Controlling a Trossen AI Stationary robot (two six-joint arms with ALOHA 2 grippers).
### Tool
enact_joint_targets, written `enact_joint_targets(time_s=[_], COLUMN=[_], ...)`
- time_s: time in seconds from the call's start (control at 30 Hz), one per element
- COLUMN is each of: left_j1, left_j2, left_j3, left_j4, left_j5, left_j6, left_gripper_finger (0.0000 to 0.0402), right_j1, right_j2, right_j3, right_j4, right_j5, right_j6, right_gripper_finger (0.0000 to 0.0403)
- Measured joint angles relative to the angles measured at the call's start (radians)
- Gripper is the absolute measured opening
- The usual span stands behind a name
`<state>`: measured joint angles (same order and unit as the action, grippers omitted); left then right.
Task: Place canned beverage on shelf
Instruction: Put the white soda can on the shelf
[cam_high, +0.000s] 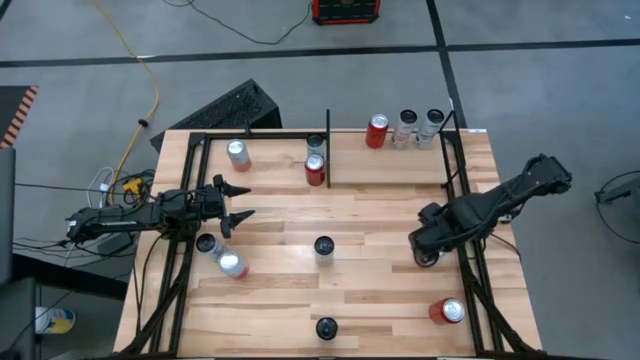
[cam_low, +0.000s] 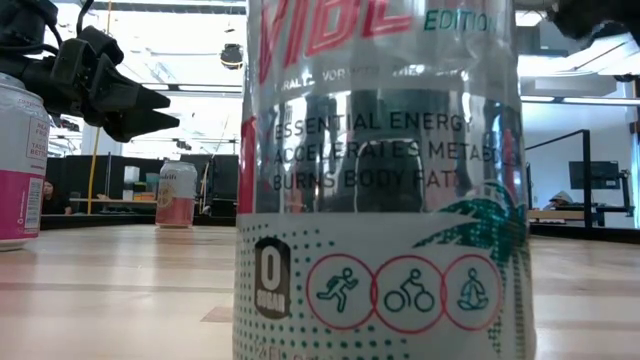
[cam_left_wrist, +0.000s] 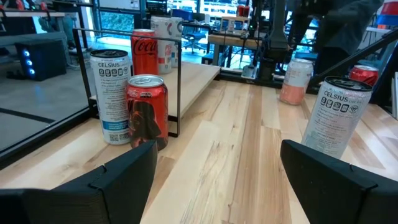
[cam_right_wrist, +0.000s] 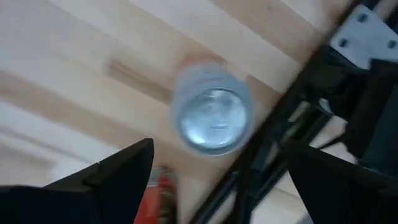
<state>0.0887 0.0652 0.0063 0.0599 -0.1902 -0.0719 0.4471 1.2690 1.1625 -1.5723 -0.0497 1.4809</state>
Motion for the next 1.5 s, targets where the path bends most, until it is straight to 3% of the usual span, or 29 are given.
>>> enact_joint_targets(time_s=[0.87, 1.13, 1.33, 1.5], left_j1=[0.000, 0.000, 0.000, 0.000], left_j2=[0.000, 0.000, 0.000, 0.000], left_j3=[0.000, 0.000, 0.000, 0.000], left_j4=[0.000, 0.000, 0.000, 0.000], left_j5=[0.000, 0.000, 0.000, 0.000], left_j6=[0.000, 0.000, 0.000, 0.000], left_gripper_finger=[0.0327, 0.0327, 0.0327, 0.0327], right_j1=[0.011, 0.006, -0.037, -0.141], right_j2=[-0.103, -0.105, -0.102, -0.102], right_j3=[-0.369, -0.356, -0.298, -0.226], right_j4=[0.366, 0.372, 0.367, 0.366], right_j5=[-0.010, -0.020, -0.032, 0.017], right_j6=[0.020, -0.021, -0.097, -0.209], right_gripper_finger=[0.0386, 0.0327, 0.0324, 0.0324])
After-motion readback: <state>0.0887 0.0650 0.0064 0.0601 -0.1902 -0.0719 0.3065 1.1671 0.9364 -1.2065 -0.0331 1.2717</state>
